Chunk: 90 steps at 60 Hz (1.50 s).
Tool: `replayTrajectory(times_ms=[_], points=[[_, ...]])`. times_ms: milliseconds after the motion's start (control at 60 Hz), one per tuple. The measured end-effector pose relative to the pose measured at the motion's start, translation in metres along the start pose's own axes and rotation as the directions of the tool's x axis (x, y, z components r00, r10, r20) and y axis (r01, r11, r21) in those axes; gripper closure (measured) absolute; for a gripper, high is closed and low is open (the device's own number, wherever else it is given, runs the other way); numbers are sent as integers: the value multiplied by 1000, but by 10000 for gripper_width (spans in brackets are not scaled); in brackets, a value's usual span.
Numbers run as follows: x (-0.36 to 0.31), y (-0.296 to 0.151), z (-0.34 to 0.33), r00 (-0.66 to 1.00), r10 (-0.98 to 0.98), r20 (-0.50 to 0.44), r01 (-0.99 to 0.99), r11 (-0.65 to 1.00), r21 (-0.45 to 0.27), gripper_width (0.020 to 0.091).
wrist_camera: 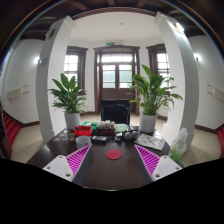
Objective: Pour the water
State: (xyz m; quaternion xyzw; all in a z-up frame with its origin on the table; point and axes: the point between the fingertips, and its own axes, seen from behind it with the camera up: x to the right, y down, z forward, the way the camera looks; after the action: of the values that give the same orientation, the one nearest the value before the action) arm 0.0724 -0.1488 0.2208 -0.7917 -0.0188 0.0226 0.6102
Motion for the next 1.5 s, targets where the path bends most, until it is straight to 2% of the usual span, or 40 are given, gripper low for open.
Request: replayTrajectory(times_ms=[50,117,133,200,333,500,633,733,767,867,967,1067,1117,1317,1417,1500], points=[[5,7,0,1000,-3,6,3,1000,7,258],[28,39,-4,1000,-8,2,8,1000,9,257],[15,14,-2,1000,-3,-2,3,1000,4,255],[67,68,-9,999,-8,-39,8,1000,0,256],[149,101,-11,988,4,-154,-5,1000,-9,254],[223,97,7,967,25,-254,-19,1000,25,259],[253,86,42,966,43,-255,-24,997,75,258],[265,87,75,968,63,-245,-47,996,72,265],[268,86,81,968,66,-240,-49,996,77,292],[270,83,97,972,44,-230,-22,995,101,496],[264,79,105,971,4,-237,26,992,122,565],[270,76,103,962,0,-274,38,990,134,708],[271,74,106,958,-24,-287,62,990,125,756],[249,69,116,944,-122,-306,144,988,51,756],[213,52,132,913,-298,-278,310,951,1,757],[174,41,155,822,-522,-227,523,850,-59,755]])
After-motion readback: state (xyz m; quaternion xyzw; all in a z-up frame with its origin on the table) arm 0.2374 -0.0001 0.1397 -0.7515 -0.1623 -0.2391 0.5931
